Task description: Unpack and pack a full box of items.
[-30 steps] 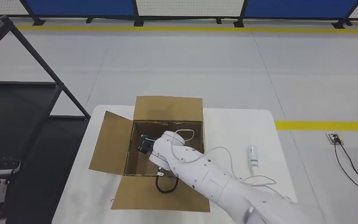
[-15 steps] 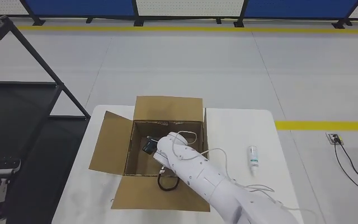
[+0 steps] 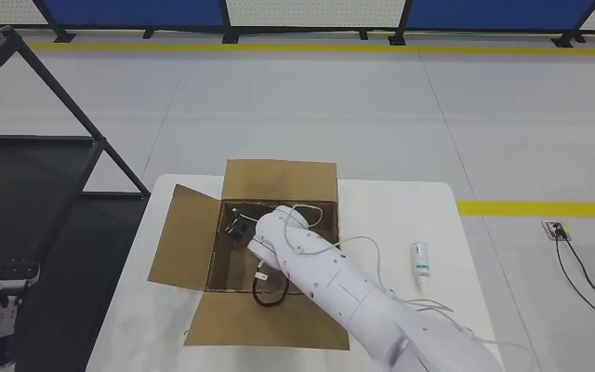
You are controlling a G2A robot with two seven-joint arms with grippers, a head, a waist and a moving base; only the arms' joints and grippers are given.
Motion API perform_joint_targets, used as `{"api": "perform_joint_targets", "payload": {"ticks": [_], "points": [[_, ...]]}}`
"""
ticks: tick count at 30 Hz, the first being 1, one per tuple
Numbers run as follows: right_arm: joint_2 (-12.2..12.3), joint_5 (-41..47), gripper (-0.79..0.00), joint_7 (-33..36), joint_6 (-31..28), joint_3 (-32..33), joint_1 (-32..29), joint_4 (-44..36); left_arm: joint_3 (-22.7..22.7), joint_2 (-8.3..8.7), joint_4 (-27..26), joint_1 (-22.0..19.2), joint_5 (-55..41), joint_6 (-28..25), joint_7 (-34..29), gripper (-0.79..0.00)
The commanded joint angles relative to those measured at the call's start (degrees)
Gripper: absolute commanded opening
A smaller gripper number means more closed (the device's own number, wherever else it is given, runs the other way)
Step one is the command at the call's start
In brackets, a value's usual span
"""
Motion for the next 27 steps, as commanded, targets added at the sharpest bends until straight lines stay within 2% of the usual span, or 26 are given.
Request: {"api": "perform_joint_targets", "payload": {"ticks": [1,4,6,9,13,14,15,16,18,19,23,25,27], "points": [[1.2,-0.5,-0.456,0.3,-0.1,1.3,-0.4,-3.7,0.3,-0.02,-0.1,0.0,0.2,-0.1,0.0,0.0],[4.1,-2.9,-0.446,1.4,1.0,4.2,-2.2,-12.4,0.7,-0.05,-0.3,-0.1,0.4,-0.1,0.0,0.0],[6.7,-5.3,-0.434,2.8,2.0,7.3,-4.7,-21.1,0.9,-0.07,-0.5,-0.1,0.5,-0.1,0.0,0.0],[11.6,-11.9,-0.428,7.8,2.5,14.1,-12.0,-39.7,1.4,-0.09,-0.7,-0.1,0.7,-0.1,-0.1,0.0],[17.0,-19.6,-0.416,15.1,-2.0,24.7,-26.5,-68.6,2.2,-0.13,-1.3,-0.1,1.1,-0.1,-0.2,0.0],[17.8,-21.0,-0.397,15.9,-3.3,26.7,-29.7,-74.4,2.4,-0.13,-1.4,-0.1,1.3,-0.1,-0.3,0.0],[18.4,-22.1,-0.259,16.2,-4.4,28.5,-32.4,-79.3,2.7,-0.15,-1.6,-0.1,1.5,-0.1,-0.3,0.0],[18.9,-23.2,-0.231,16.1,-4.8,30.1,-34.7,-83.2,3.0,-0.16,-1.7,-0.1,1.7,-0.1,-0.3,0.0],[19.5,-26.0,-0.055,15.5,-4.3,32.5,-38.2,-89.3,3.6,-0.19,-2.0,-0.1,2.1,0.0,-0.2,0.0],[19.8,-28.0,0.0,15.2,-3.5,33.4,-39.6,-91.3,3.8,-0.2,-2.1,-0.1,2.2,0.0,-0.2,0.0],[20.3,-37.2,0.0,14.5,3.0,38.4,-43.9,-97.5,4.2,-0.23,-2.5,-0.1,2.9,0.0,0.0,0.0],[20.5,-43.2,0.0,15.1,7.0,41.2,-45.9,-98.5,4.4,-0.24,-2.6,-0.1,3.1,0.1,0.0,0.0],[20.6,-44.7,0.0,15.7,9.2,43.8,-47.9,-98.6,4.5,-0.26,-2.8,0.0,3.2,0.1,0.1,0.0]]}}
